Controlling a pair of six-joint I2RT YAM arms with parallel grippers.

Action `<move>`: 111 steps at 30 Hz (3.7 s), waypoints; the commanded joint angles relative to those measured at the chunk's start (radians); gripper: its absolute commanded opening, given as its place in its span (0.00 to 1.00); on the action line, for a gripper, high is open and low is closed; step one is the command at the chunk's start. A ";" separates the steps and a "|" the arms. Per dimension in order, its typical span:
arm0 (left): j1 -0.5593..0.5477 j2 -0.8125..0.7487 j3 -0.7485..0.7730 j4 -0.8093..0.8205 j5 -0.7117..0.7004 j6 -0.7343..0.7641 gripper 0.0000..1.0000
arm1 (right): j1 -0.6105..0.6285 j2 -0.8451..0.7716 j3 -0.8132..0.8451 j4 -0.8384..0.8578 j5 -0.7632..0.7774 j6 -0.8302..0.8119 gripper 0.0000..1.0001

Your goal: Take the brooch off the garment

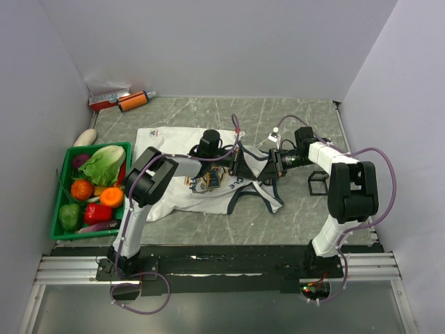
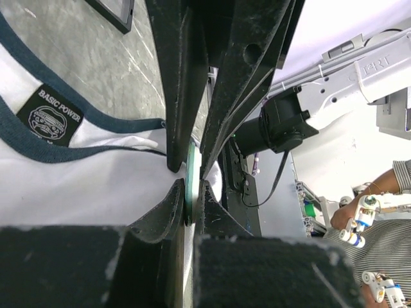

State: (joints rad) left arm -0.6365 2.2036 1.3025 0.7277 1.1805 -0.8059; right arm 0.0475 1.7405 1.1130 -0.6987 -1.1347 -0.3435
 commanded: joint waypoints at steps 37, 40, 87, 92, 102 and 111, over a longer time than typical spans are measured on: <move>0.021 -0.062 0.078 -0.229 -0.085 0.166 0.41 | 0.011 0.034 0.077 0.004 -0.043 0.011 0.00; 0.006 -0.062 0.075 -0.185 -0.078 0.140 0.45 | 0.009 0.024 0.079 -0.010 -0.030 -0.006 0.00; -0.006 -0.028 0.066 -0.269 -0.217 0.051 0.17 | 0.204 -0.203 -0.105 0.079 0.098 -0.130 0.00; 0.023 -0.021 0.046 -0.199 -0.255 -0.073 0.18 | 0.235 -0.223 -0.119 0.071 0.127 -0.160 0.00; 0.081 -0.016 -0.046 -0.108 -0.315 -0.229 0.31 | 0.256 -0.257 -0.154 0.091 0.173 -0.170 0.00; 0.078 -0.030 -0.046 0.052 -0.214 -0.238 0.51 | 0.250 -0.253 -0.154 0.113 0.184 -0.144 0.00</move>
State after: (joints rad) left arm -0.5808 2.1918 1.1973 0.6483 1.0740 -1.0618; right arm 0.2638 1.5341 0.9764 -0.4820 -0.8135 -0.5137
